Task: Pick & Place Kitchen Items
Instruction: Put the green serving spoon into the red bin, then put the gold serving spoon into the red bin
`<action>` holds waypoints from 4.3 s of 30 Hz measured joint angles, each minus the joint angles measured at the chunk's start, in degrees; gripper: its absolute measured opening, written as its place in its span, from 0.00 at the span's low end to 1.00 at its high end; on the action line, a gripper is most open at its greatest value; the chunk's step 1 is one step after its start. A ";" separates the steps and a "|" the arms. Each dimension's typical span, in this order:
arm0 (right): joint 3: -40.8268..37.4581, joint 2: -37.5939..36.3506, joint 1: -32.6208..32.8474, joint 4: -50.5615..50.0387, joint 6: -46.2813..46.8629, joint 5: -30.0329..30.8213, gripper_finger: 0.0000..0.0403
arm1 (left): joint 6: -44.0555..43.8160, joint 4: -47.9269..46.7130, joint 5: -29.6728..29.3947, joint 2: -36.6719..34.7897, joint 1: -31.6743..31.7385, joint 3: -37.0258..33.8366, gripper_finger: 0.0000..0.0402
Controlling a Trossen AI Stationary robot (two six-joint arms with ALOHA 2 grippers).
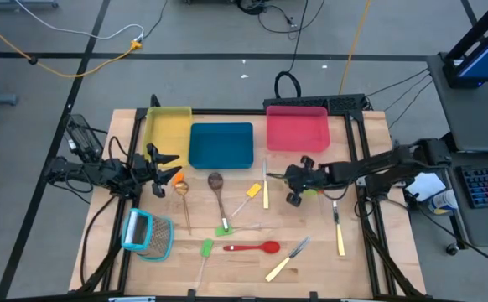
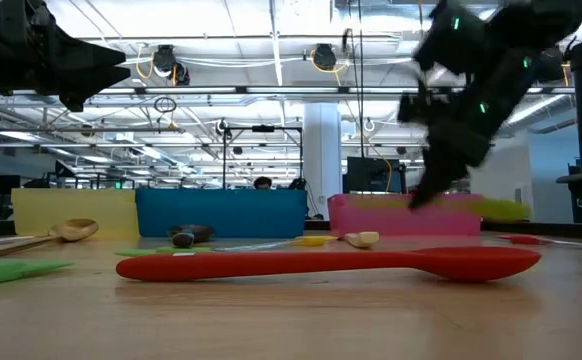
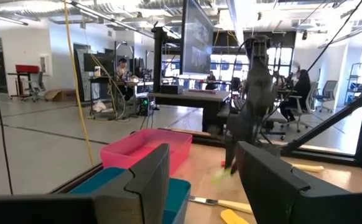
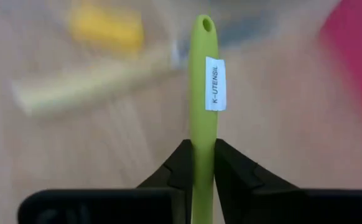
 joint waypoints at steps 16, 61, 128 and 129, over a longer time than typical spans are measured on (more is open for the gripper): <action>0.26 -10.65 -16.33 22.21 -41.64 7.83 0.09 | -0.19 0.25 -0.45 0.02 0.00 -0.02 0.48; 0.33 13.09 -49.19 21.00 -45.43 -25.80 0.28 | -3.20 0.10 -0.36 0.02 0.00 -0.02 0.48; -8.65 -8.00 -9.39 37.61 -35.75 -19.76 0.35 | -46.81 -39.27 -2.67 70.95 0.07 55.11 0.47; -9.22 -8.00 -9.39 39.26 -36.47 -19.76 0.35 | -49.06 -40.80 -1.79 71.57 0.04 55.29 0.48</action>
